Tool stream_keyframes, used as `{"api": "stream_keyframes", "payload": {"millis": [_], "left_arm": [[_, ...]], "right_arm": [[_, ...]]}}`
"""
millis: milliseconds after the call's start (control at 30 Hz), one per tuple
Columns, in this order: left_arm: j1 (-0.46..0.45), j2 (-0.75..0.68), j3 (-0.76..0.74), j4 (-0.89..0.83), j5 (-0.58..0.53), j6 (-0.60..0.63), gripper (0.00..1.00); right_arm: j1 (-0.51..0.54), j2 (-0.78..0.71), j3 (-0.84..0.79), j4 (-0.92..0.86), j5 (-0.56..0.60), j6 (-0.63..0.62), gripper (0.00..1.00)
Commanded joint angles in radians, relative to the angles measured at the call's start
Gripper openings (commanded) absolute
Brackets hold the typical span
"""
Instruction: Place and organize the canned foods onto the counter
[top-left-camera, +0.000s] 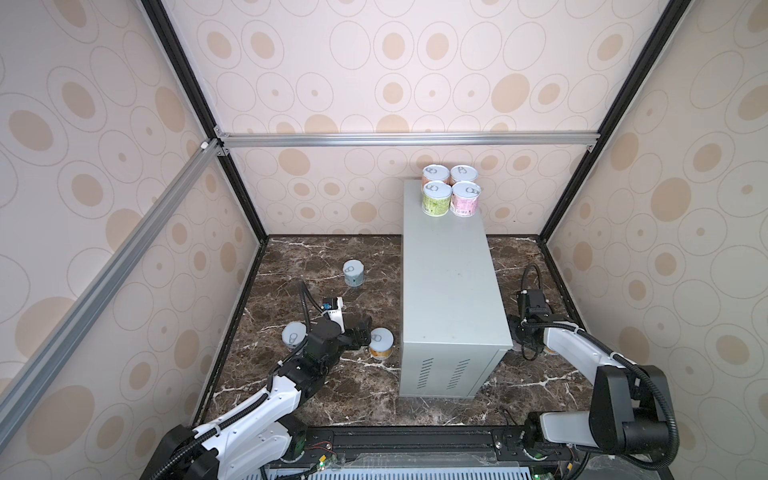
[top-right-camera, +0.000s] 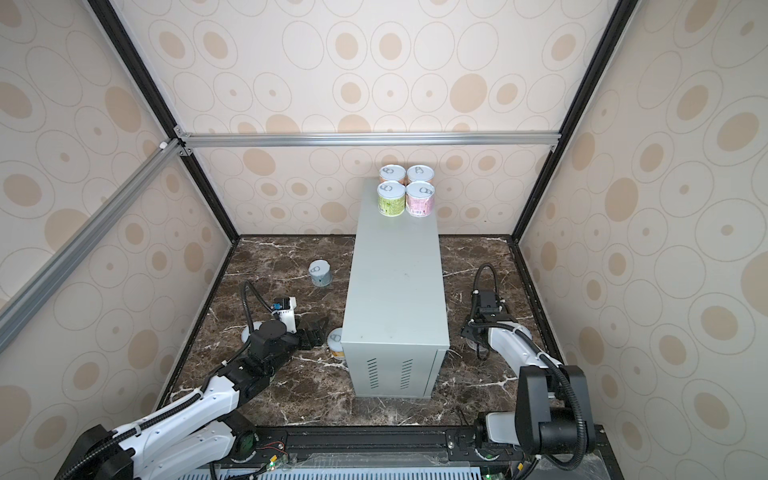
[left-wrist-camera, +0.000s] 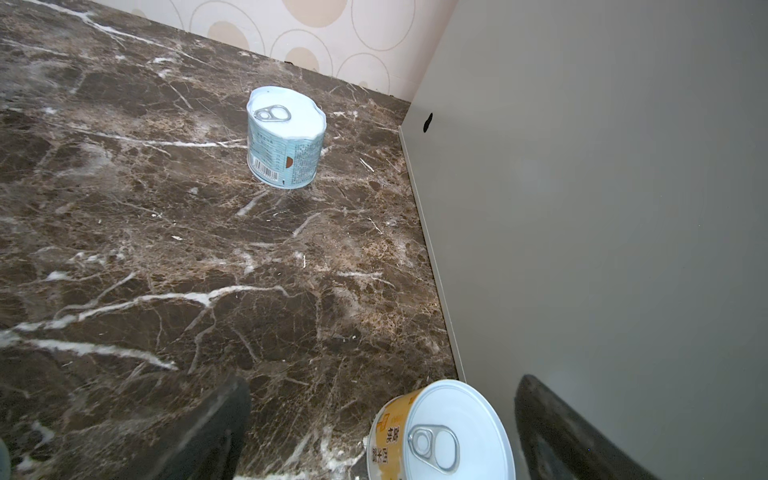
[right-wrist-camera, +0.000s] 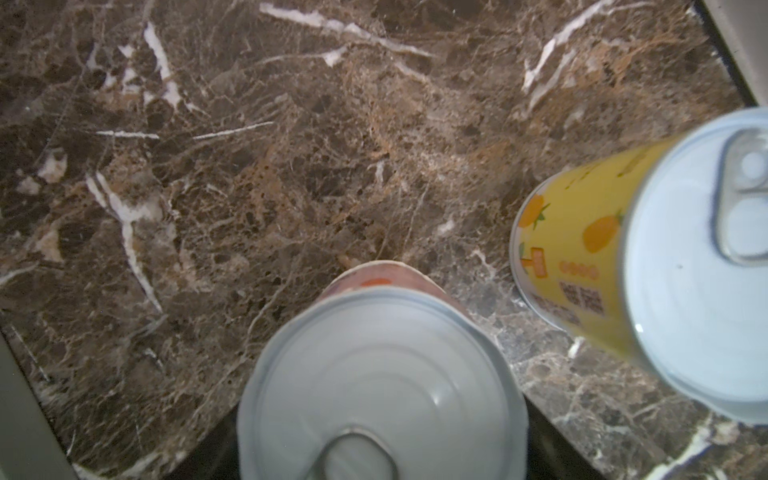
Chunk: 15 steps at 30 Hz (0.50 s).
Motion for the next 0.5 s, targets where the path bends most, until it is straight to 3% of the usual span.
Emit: {"api": "stream_keyframes", "payload": {"millis": [0, 467], "left_arm": [[0.005, -0.031, 0.016, -0.009, -0.004, -0.023, 0.99], [0.003, -0.095, 0.090, -0.101, 0.028, -0.026, 0.99]], "right_arm": [[-0.002, -0.026, 0.018, -0.013, -0.029, -0.008, 0.56], [-0.001, -0.179, 0.101, -0.147, -0.149, -0.044, 0.50]]}}
